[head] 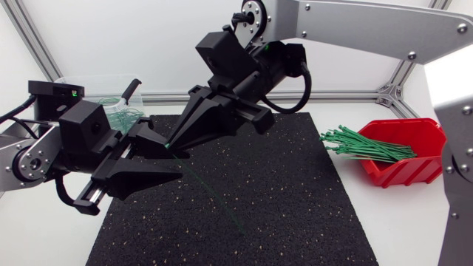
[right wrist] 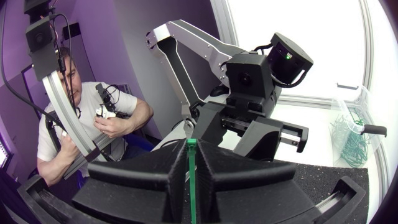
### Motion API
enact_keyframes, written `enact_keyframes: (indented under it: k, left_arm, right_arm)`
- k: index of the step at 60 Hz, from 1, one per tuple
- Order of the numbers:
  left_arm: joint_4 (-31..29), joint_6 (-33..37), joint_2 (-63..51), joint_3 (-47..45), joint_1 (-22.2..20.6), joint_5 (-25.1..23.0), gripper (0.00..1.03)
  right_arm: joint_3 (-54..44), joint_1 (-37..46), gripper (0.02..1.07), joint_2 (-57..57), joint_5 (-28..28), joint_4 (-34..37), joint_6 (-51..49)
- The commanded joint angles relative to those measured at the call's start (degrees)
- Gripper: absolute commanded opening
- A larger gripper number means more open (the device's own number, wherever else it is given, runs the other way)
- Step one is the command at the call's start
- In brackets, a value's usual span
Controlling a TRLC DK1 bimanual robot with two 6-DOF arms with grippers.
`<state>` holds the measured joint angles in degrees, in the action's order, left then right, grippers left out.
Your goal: Take a green cable tie from the red box, thread the tail through the head to close it, then place it in the transparent bin on the left.
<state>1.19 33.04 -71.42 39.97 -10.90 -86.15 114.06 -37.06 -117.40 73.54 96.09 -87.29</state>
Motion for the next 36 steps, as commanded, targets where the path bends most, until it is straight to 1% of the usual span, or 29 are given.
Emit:
enact_keyframes:
  k: [1,3,4,8,18,24,31,36]
  left_arm:
    - [0.5,0.1,0.2,-1.2,0.3,-1.4,0.42]
    - [0.5,0.0,0.2,-1.1,0.2,-1.5,0.41]
    - [0.5,0.0,0.2,-1.0,0.1,-1.4,0.38]
    - [0.4,-0.2,0.3,-0.8,-0.3,-1.4,0.33]
    - [0.5,-0.9,0.7,-0.7,-1.6,-1.4,0.33]
    - [0.6,-1.4,0.6,-0.4,-1.6,-1.4,0.24]
    - [0.5,-1.7,0.8,-0.3,-1.8,-1.5,0.24]
    - [0.6,-1.8,0.8,-0.2,-1.7,-1.5,0.17]
  right_arm:
    - [-2.4,0.4,0.07,1.4,0.5,10.9,-2.3]
    - [-2.6,0.5,0.07,1.4,0.6,10.9,-2.5]
    - [-2.8,0.6,0.07,1.5,0.6,10.9,-2.5]
    - [-3.1,0.8,0.07,1.5,0.6,10.9,-2.9]
    - [-3.8,1.0,0.07,1.4,0.9,11.0,-3.9]
    - [-3.9,1.0,0.07,1.5,1.1,11.0,-4.3]
    - [-3.9,1.3,0.07,1.4,1.2,11.0,-4.5]
    - [-3.9,1.4,0.07,1.4,1.2,11.0,-4.6]
